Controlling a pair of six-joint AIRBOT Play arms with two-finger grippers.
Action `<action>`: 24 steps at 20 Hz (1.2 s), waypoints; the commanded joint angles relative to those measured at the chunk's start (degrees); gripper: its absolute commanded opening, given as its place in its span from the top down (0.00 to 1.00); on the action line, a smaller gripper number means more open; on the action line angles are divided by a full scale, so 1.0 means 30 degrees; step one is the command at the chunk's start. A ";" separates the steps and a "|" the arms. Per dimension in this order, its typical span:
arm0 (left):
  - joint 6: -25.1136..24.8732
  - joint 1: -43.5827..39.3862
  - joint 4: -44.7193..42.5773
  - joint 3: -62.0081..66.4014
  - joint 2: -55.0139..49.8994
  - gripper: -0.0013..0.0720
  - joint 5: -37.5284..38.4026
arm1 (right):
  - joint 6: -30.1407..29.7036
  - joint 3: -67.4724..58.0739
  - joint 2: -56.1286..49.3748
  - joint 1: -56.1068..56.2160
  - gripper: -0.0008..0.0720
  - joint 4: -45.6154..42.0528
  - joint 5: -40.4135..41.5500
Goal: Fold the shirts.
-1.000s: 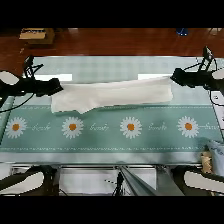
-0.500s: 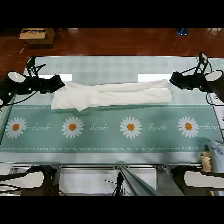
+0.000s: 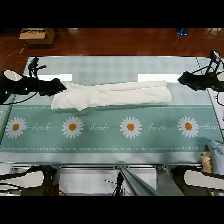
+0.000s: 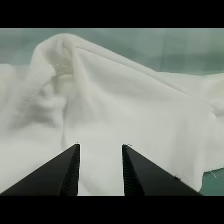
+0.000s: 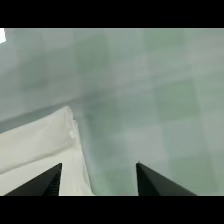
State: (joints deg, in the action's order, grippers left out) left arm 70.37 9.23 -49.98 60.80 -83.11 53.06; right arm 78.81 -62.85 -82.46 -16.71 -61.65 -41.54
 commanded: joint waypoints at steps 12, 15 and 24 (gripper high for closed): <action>-0.1734 0.0146 0.0984 0.0117 -0.0022 0.95 0.0860 | -0.3249 -0.0036 -0.4801 0.2310 0.66 1.0754 -0.1705; -0.1734 0.0146 0.2295 0.0568 0.0007 0.96 0.1268 | -0.3840 -0.0379 -0.3905 0.2135 0.96 1.0943 -0.3381; -0.1727 -0.2958 0.7242 0.0882 -0.0066 0.96 0.2871 | -0.2958 -0.0372 0.4503 0.2040 0.96 0.5887 -0.5144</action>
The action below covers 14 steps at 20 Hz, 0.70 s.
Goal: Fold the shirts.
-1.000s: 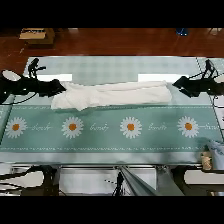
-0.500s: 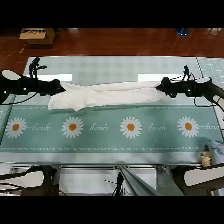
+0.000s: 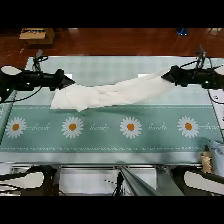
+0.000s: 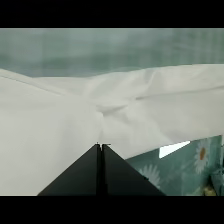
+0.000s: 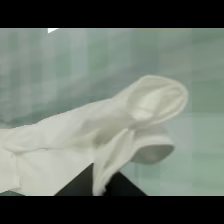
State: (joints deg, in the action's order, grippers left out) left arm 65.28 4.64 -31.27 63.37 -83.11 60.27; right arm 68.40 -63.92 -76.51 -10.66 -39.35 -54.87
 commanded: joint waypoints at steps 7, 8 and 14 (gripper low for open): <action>0.1195 -0.7293 0.1122 0.0022 -0.1639 0.96 -0.0787 | 0.2353 -0.0015 0.6834 0.0299 0.96 -0.2914 -0.3264; 0.1188 -0.7868 0.1479 0.0022 -0.1872 0.96 -0.0874 | 0.2856 -0.0015 0.7235 0.0568 0.96 -0.3628 -0.3628; 0.1129 -1.0958 0.4167 0.0022 -0.2790 0.96 -0.3759 | 0.5712 -0.0015 0.8160 0.3096 0.96 -0.7082 -0.4430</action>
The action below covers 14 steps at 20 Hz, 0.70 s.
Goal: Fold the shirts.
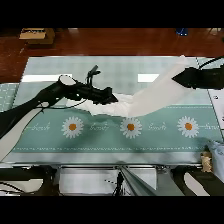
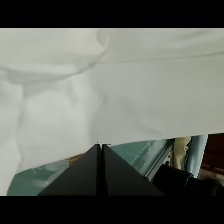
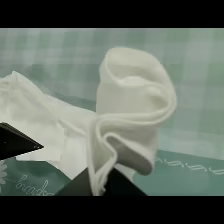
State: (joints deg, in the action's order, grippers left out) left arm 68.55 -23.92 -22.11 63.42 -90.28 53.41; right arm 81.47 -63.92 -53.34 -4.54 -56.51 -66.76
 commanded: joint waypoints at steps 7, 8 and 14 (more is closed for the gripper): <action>0.0612 -0.4051 0.1399 0.0015 -0.2280 0.96 -0.1690 | 0.2142 -0.0015 0.0517 0.3177 0.96 -0.1304 -0.0109; 0.0903 -0.4386 0.1472 0.0022 -0.2506 0.96 -0.1894 | 0.2142 -0.0015 0.0663 0.3373 0.96 -0.1282 -0.0073; 0.1457 -0.5880 0.4109 0.0051 -0.3694 0.96 -0.4218 | 0.3177 -0.0015 0.2492 0.3592 0.96 -0.1224 -0.0058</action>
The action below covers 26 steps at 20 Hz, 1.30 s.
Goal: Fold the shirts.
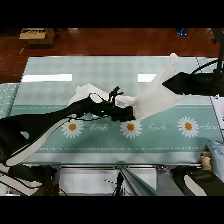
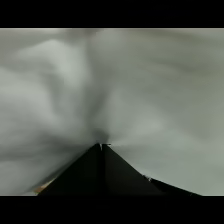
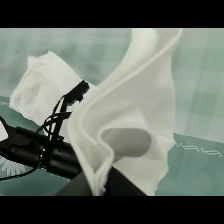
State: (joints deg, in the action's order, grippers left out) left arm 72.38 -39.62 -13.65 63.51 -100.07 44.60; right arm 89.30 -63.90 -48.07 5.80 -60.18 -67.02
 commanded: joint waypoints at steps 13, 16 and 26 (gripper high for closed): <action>-0.1392 0.8357 -0.5748 -0.0022 1.0411 0.96 0.0102 | 0.0714 -0.0007 -0.1727 0.4656 0.96 -0.2565 0.4146; -0.1392 1.2976 -0.6331 -0.0022 1.3631 0.96 0.1851 | 0.1617 -0.0007 -0.4262 0.7453 0.96 -0.2412 0.8575; -0.1406 1.9555 -0.7475 -0.0036 1.6531 0.96 0.8903 | 0.1676 -0.0007 -1.2539 1.3668 0.82 0.2164 1.8600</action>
State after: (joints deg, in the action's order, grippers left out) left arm 68.14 16.88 -34.44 63.44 -51.64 65.10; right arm 94.17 -63.90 -80.27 42.52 -57.08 -20.29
